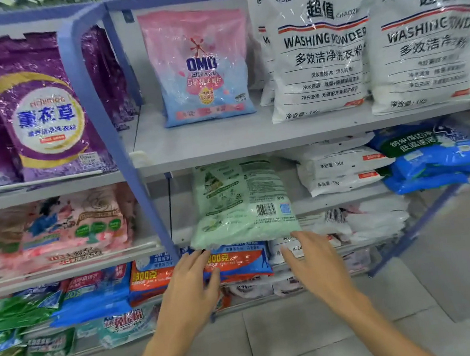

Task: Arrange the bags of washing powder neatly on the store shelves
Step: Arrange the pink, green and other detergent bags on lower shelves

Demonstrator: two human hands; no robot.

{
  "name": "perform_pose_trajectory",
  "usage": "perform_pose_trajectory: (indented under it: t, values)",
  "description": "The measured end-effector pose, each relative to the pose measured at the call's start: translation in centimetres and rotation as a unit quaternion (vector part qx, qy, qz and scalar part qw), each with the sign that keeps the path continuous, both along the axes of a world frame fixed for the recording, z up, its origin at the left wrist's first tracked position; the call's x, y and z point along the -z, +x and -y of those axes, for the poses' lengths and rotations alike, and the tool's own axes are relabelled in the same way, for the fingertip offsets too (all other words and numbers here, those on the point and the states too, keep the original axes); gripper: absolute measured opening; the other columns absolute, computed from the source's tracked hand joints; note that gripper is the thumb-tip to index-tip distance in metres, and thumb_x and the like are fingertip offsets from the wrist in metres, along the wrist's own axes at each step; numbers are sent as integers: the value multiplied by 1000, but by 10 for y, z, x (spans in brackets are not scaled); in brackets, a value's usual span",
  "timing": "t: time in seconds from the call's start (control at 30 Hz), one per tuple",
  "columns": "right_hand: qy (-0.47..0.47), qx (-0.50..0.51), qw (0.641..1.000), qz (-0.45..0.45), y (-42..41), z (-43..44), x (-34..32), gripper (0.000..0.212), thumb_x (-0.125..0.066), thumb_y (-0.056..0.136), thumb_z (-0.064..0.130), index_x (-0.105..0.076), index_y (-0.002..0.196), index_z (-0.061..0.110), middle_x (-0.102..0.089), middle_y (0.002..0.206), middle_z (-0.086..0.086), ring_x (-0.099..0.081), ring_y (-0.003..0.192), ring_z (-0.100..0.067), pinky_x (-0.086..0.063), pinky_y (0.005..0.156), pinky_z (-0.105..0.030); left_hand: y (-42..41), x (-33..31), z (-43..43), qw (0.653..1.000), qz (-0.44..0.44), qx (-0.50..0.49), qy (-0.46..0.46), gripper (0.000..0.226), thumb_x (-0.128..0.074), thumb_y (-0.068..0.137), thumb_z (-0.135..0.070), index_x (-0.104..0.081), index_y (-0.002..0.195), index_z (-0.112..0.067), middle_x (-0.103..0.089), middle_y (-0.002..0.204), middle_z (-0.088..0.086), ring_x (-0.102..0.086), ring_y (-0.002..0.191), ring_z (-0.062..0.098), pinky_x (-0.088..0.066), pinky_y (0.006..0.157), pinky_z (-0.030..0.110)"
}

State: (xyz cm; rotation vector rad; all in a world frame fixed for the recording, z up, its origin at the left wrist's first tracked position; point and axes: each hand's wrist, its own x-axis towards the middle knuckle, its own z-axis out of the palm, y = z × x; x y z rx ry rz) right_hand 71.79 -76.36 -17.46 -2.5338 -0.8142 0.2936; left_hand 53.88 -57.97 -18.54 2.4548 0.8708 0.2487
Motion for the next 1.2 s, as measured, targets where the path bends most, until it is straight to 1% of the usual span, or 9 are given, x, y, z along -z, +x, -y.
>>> perform_pose_trajectory:
  t: [0.33, 0.5, 0.67, 0.77, 0.83, 0.87, 1.0, 1.1, 1.2]
  values:
    - [24, 24, 998, -43, 53, -28, 44, 53, -53, 102, 45, -45, 150, 23, -50, 151, 4, -41, 141, -16, -37, 110, -34, 56, 39, -31, 999, 32, -32, -21, 53, -60, 100, -34, -50, 148, -17, -52, 150, 1, -43, 141, 18, -37, 117, 35]
    - [47, 29, 995, -78, 100, -54, 75, 61, -53, 100, 51, -44, 150, 18, -52, 146, -1, -48, 136, -23, -43, 110, -39, 98, 65, -49, 999, 22, -45, -17, 70, -64, 93, -47, -38, 154, -23, -44, 155, -1, -40, 143, 21, -38, 116, 38]
    - [102, 57, 982, -147, 145, -85, 110, 65, -52, 94, 67, -42, 147, 29, -52, 144, 3, -48, 134, -21, -40, 112, -39, 152, 93, -62, 999, 8, -31, 5, 105, -46, 73, -84, -17, 161, -33, -21, 168, -4, -15, 156, 18, -12, 126, 31]
    - [128, 73, 978, -146, 164, -101, 128, 64, -50, 84, 84, -53, 126, 35, -62, 125, 9, -56, 121, -20, -47, 104, -46, 183, 109, -65, 994, -96, 2, 53, 128, -41, 60, -100, 18, 157, -41, 7, 171, -2, 3, 157, 27, -2, 127, 49]
    - [164, 87, 971, -152, 174, -109, 134, 57, -55, 82, 81, -60, 116, 35, -67, 114, 13, -60, 112, -18, -49, 96, -43, 192, 121, -63, 980, -161, 20, 111, 140, -50, 58, -99, 41, 146, -38, 25, 167, 5, 13, 155, 38, 2, 123, 62]
    - [174, 95, 965, -170, 178, -112, 133, 50, -59, 83, 76, -62, 111, 35, -67, 109, 16, -62, 108, -16, -48, 92, -40, 194, 126, -62, 976, -167, 21, 138, 145, -56, 57, -97, 43, 145, -38, 24, 167, 9, 10, 154, 44, -2, 121, 67]
    - [159, 91, 953, -240, 198, -117, 126, 53, -69, 76, 76, -64, 111, 35, -71, 99, 22, -67, 94, -7, -48, 80, -34, 196, 143, -64, 971, -130, 20, 201, 150, -68, 40, -95, -6, 163, -34, -35, 161, 18, -45, 136, 54, -40, 102, 74]
    - [150, 82, 941, -293, 219, -123, 124, 61, -77, 67, 75, -69, 110, 31, -79, 90, 16, -76, 83, -12, -57, 80, -33, 195, 153, -66, 964, -114, 15, 239, 139, -67, 45, -93, -21, 161, -33, -44, 155, 18, -51, 130, 53, -44, 97, 73]
    - [155, 70, 907, -385, 231, -136, 119, 46, -86, 73, 47, -72, 110, 24, -81, 88, 2, -78, 76, -20, -62, 76, -37, 200, 151, -60, 965, -97, -3, 244, 126, -55, 53, -94, -34, 157, -27, -47, 153, 18, -52, 130, 52, -45, 98, 71]
